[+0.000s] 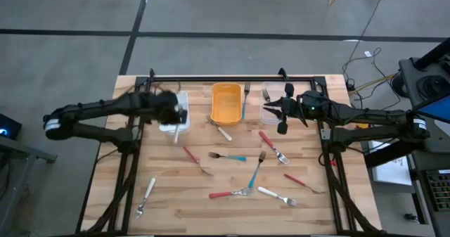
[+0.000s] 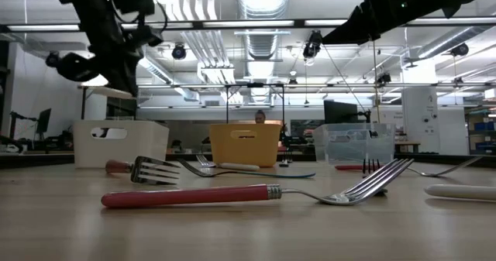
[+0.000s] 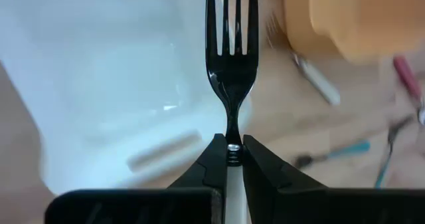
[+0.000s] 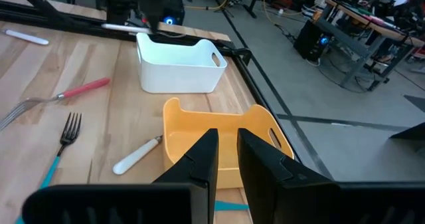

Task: Sort silverware by color (type)
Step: Put the white fork into the white bin

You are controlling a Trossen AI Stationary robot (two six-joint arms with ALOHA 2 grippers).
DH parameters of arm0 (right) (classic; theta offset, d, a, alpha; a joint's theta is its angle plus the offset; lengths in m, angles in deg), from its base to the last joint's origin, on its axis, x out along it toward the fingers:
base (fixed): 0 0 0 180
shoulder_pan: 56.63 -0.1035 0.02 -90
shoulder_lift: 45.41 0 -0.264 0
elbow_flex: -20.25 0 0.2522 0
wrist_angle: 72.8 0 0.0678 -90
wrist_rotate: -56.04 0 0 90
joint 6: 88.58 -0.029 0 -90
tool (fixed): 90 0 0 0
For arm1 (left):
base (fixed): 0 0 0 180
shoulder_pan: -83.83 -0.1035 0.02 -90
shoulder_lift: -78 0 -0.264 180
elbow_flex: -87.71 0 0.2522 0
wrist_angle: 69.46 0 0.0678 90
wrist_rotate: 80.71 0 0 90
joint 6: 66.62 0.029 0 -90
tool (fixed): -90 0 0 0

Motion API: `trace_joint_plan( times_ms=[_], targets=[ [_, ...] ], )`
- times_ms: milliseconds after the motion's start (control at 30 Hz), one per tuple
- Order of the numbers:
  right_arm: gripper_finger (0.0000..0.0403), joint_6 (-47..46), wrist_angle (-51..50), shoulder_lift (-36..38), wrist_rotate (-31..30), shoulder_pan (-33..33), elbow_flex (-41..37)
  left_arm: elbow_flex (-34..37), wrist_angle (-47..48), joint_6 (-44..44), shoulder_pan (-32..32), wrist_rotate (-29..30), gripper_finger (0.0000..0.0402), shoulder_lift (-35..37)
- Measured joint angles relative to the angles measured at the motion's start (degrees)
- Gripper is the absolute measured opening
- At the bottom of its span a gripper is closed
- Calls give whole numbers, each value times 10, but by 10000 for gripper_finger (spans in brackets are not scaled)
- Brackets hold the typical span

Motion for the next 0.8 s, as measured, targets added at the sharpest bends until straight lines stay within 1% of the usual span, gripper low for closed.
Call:
trace_joint_plan(
  times_ms=[133,233,300,400,633,800],
  targets=[
    [47,1,0,0,0,0,0,0,-15,72,-101,-30,10,-12],
    [47,1,-1,0,0,0,0,0,-15,110,-151,-42,10,-22],
    [47,1,-1,0,0,0,0,0,-15,127,-171,-42,10,-29],
    [47,6,-1,0,0,0,0,0,-15,144,-186,-41,10,-42],
    [47,7,-3,0,0,0,0,0,-17,154,-185,-35,10,-78],
    [47,7,-3,0,0,0,0,0,-17,156,-185,-9,10,-92]
  ],
)
